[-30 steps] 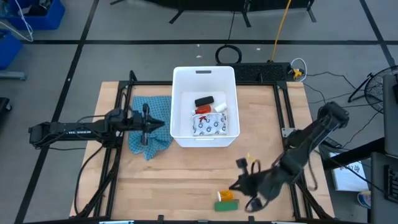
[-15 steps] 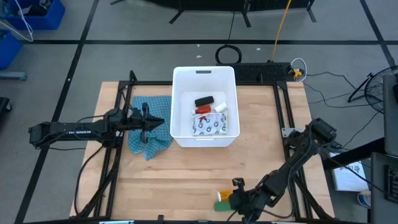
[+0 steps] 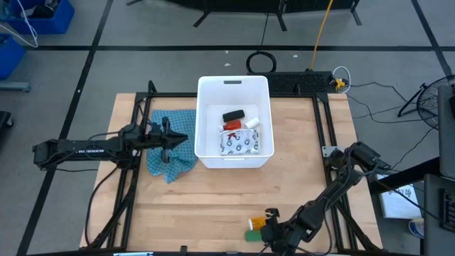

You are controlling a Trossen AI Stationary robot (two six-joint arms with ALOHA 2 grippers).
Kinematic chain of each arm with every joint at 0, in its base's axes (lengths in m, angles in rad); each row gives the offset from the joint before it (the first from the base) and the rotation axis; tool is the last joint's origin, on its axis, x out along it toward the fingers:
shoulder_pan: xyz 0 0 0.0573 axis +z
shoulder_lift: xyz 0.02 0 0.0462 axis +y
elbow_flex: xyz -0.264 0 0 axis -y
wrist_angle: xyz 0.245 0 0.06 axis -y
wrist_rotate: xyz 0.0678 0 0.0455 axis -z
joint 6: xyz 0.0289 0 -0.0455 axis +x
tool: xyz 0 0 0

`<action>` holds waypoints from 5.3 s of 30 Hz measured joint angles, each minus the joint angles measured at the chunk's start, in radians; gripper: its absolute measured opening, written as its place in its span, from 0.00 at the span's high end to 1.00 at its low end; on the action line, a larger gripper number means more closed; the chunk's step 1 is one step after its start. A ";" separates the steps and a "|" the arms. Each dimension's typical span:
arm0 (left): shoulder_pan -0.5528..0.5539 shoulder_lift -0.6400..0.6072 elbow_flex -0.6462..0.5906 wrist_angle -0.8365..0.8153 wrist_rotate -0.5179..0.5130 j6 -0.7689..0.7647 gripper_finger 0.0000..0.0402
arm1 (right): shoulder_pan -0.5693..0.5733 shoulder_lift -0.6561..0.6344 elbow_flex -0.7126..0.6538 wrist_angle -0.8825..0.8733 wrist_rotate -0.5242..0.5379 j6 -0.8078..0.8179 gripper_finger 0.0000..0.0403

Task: Pick & place medical supplies in basket/bin
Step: Put the green bandage into the white bin, then put the orange pill bottle into the white bin

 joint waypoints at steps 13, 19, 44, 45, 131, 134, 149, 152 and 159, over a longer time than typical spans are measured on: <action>-0.001 0.000 0.000 -0.002 0.008 -0.017 0.90 | -0.005 0.070 0.000 -0.045 0.004 -0.002 0.49; -0.001 0.000 0.000 -0.002 0.008 -0.018 0.90 | -0.006 0.071 0.000 -0.057 -0.023 0.016 0.51; -0.001 0.000 0.000 -0.002 0.007 -0.012 0.90 | -0.110 -0.343 -0.074 0.124 0.025 -0.633 0.83; -0.001 0.000 0.000 -0.001 0.007 -0.011 0.90 | -0.135 -0.381 -0.120 0.172 0.024 -0.665 0.84; -0.001 0.000 0.001 0.035 -0.154 0.204 0.90 | -1.244 0.233 0.528 -0.546 -0.391 -1.156 0.89; -0.001 0.000 0.001 0.035 -0.151 0.202 0.90 | -1.245 0.234 0.528 -0.550 -0.393 -1.164 0.89; -0.001 0.000 0.000 0.019 -0.151 0.190 0.90 | -1.244 0.211 0.528 -0.492 -0.344 -1.178 0.56; -0.001 0.000 0.000 0.018 -0.151 0.191 0.90 | -1.243 0.183 0.528 -0.494 -0.330 -1.174 0.50; -0.001 0.000 0.000 0.012 -0.151 0.191 0.90 | -1.232 0.053 0.528 -0.499 -0.301 -1.176 0.52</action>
